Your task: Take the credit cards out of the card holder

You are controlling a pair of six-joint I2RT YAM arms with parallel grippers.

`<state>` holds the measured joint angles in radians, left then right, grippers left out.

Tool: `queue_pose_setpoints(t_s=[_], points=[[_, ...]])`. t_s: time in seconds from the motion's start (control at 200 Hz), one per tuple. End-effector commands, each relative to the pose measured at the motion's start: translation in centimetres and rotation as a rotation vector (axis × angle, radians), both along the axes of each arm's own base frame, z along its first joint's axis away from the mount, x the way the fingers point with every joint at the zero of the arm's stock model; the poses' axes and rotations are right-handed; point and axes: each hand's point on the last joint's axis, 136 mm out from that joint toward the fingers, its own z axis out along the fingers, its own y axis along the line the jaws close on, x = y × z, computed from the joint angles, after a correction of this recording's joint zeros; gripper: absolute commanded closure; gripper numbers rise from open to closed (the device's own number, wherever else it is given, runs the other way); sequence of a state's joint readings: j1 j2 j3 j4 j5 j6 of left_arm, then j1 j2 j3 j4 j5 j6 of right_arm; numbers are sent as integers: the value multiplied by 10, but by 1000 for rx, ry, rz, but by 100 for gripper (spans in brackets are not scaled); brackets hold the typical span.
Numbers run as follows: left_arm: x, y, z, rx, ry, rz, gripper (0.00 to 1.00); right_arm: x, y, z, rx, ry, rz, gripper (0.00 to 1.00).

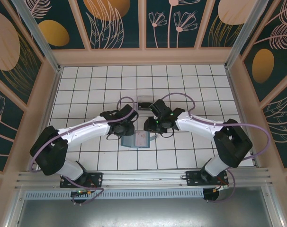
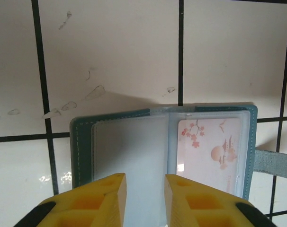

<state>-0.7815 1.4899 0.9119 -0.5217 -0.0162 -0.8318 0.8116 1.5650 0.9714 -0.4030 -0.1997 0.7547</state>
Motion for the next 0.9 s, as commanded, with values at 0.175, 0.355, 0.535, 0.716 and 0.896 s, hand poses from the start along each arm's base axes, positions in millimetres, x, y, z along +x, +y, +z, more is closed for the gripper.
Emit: queue_pose_setpoints(t_s=[0.175, 0.355, 0.535, 0.716, 0.896], points=[[2, -34, 8, -288, 9, -21, 73, -8, 11, -18, -22, 69, -41, 60], [0, -30, -4, -253, 28, -23, 73, -12, 13, -29, -46, 90, -44, 60], [-1, -23, -13, -202, 36, -25, 73, -16, 8, -39, -86, 97, -52, 60], [-2, -26, -16, -209, 44, -30, 73, -18, 6, -48, -105, 111, -47, 60], [-2, -25, -20, -206, 51, -28, 73, -21, 3, -56, -133, 122, -39, 61]])
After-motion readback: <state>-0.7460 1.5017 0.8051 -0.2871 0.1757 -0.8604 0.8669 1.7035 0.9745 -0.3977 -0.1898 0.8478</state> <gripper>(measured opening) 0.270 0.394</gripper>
